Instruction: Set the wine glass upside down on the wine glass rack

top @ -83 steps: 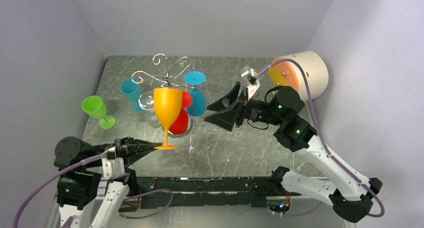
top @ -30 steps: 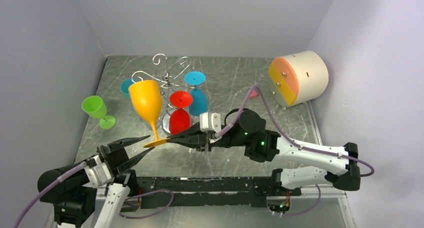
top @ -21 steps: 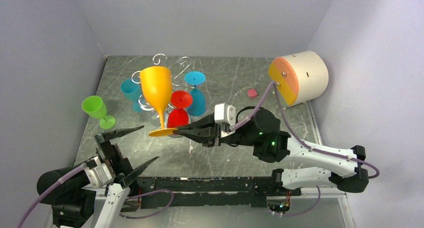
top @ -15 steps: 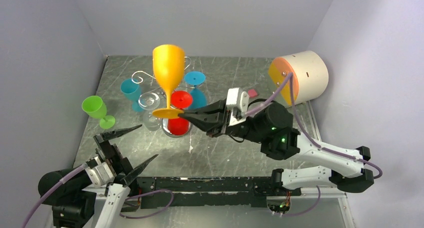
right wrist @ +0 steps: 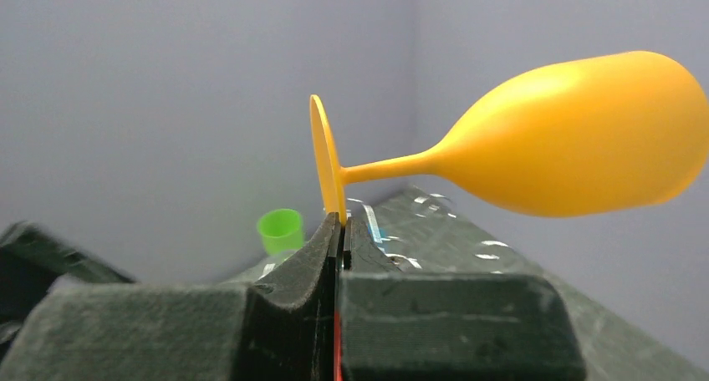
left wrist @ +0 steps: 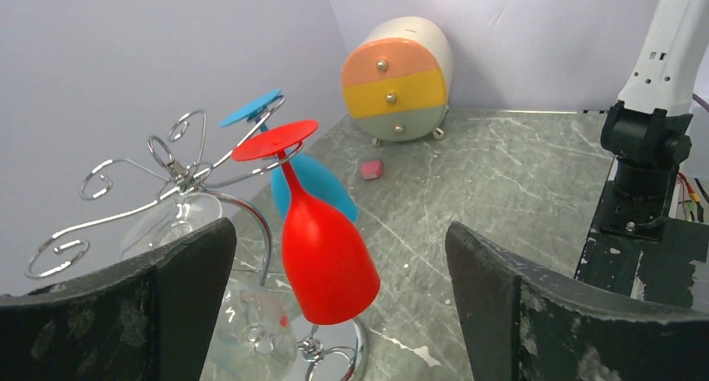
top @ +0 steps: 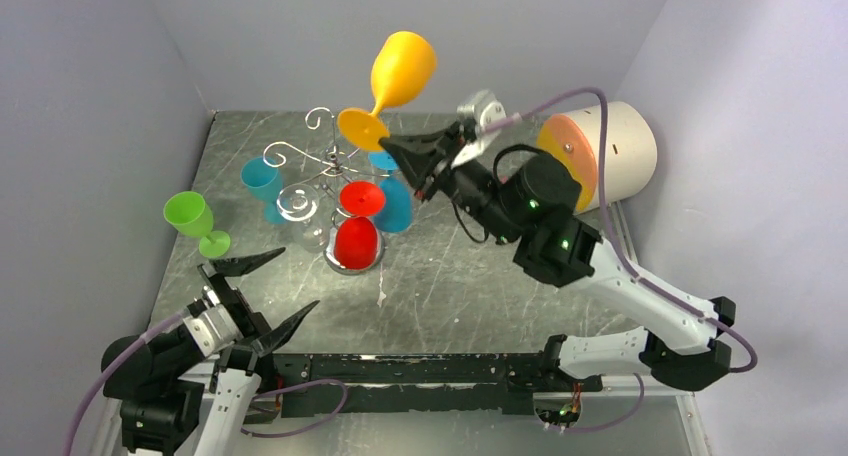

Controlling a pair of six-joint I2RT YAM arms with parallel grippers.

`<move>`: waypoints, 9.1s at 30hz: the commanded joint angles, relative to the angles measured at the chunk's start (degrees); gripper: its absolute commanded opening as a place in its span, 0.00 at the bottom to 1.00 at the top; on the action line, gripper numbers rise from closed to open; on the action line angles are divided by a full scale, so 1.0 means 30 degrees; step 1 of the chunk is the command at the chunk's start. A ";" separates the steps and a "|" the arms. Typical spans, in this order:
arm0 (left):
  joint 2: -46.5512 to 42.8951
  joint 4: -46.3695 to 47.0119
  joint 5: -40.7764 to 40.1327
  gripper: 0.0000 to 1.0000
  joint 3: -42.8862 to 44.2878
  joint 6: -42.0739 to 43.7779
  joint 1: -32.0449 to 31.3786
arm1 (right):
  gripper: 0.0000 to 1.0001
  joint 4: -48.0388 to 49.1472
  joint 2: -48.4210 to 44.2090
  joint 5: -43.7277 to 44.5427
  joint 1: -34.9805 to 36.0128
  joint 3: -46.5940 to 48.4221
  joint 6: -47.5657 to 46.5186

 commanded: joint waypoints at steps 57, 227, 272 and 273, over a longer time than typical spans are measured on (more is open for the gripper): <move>0.0913 -0.4091 -1.3764 0.99 0.1422 -0.7421 0.0255 | 0.00 0.0019 1.0453 -1.2309 -1.1792 0.4828 1.8837; 1.4532 -0.3135 -2.8551 0.99 0.7097 -1.1264 0.0260 | 1.00 -0.4947 -0.6383 -0.9183 -1.2797 -0.8373 1.3065; 2.1187 -0.4625 -2.5368 0.70 0.3150 -2.1503 1.1023 | 1.00 -0.7000 -0.8874 -0.8703 -1.2812 -0.8970 1.2412; 2.1371 -0.4673 -2.5337 0.69 0.3135 -2.1574 1.1000 | 1.00 -0.6935 -0.8854 -0.8762 -1.2811 -0.9043 1.2447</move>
